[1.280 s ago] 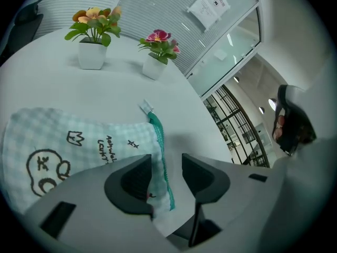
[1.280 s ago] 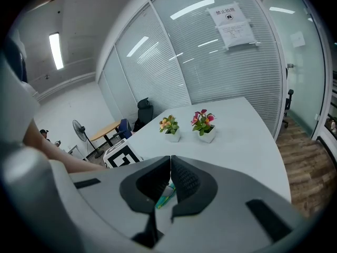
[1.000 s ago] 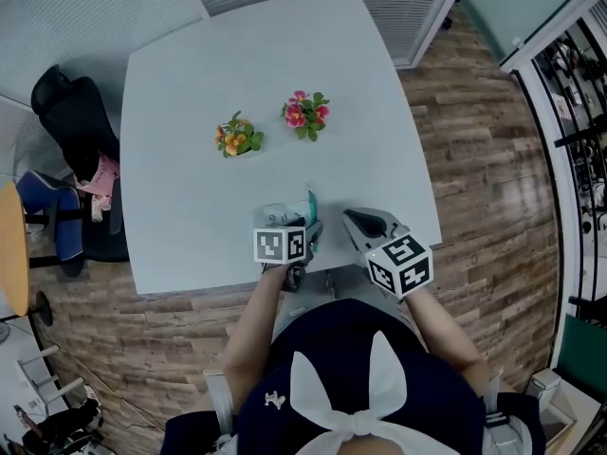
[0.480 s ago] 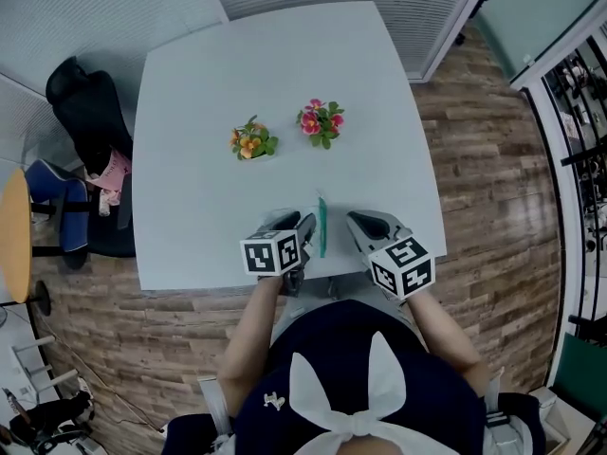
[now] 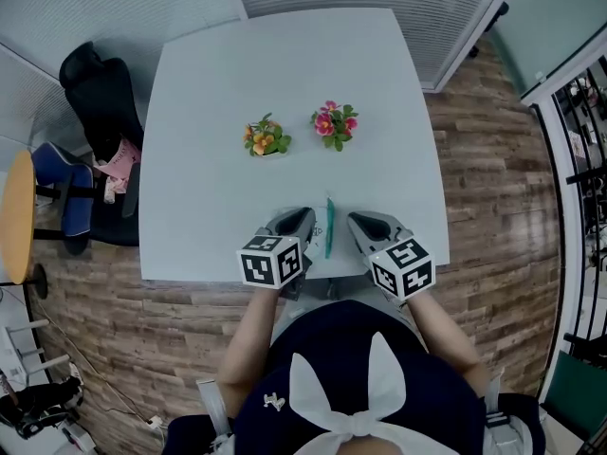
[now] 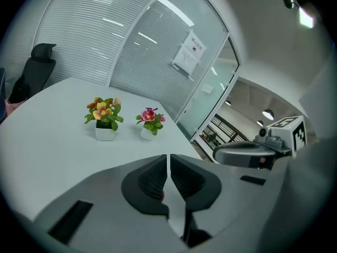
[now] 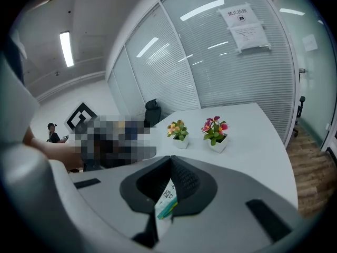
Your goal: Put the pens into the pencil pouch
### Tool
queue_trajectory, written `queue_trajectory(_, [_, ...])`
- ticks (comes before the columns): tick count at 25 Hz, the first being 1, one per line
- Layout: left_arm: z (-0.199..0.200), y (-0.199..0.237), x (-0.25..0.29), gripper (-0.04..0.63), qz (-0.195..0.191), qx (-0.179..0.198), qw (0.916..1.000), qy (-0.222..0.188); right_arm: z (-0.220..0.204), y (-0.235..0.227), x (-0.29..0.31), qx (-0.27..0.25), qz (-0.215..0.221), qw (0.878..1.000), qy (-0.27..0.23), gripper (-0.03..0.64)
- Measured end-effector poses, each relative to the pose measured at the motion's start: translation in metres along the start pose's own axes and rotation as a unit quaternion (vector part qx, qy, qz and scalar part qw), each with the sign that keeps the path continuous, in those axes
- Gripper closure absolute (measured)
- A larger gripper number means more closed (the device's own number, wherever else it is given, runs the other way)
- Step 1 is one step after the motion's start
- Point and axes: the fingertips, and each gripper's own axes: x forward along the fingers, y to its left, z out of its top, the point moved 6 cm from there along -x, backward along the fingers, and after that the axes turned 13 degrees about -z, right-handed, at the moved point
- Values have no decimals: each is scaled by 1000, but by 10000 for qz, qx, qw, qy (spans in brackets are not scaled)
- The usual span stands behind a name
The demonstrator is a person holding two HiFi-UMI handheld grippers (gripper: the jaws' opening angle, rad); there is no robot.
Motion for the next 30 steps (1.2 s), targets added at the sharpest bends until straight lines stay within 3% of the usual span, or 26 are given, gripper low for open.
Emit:
queue_trajectory(8, [12, -12, -13, 572, 225, 380, 9988, -230, 7, 4, 2, -35, 143, 9998, -125, 612])
queue_trajectory(30, [20, -15, -15, 574, 140, 266, 9994, -179, 16, 14, 9, -143, 267, 9995, -100, 614])
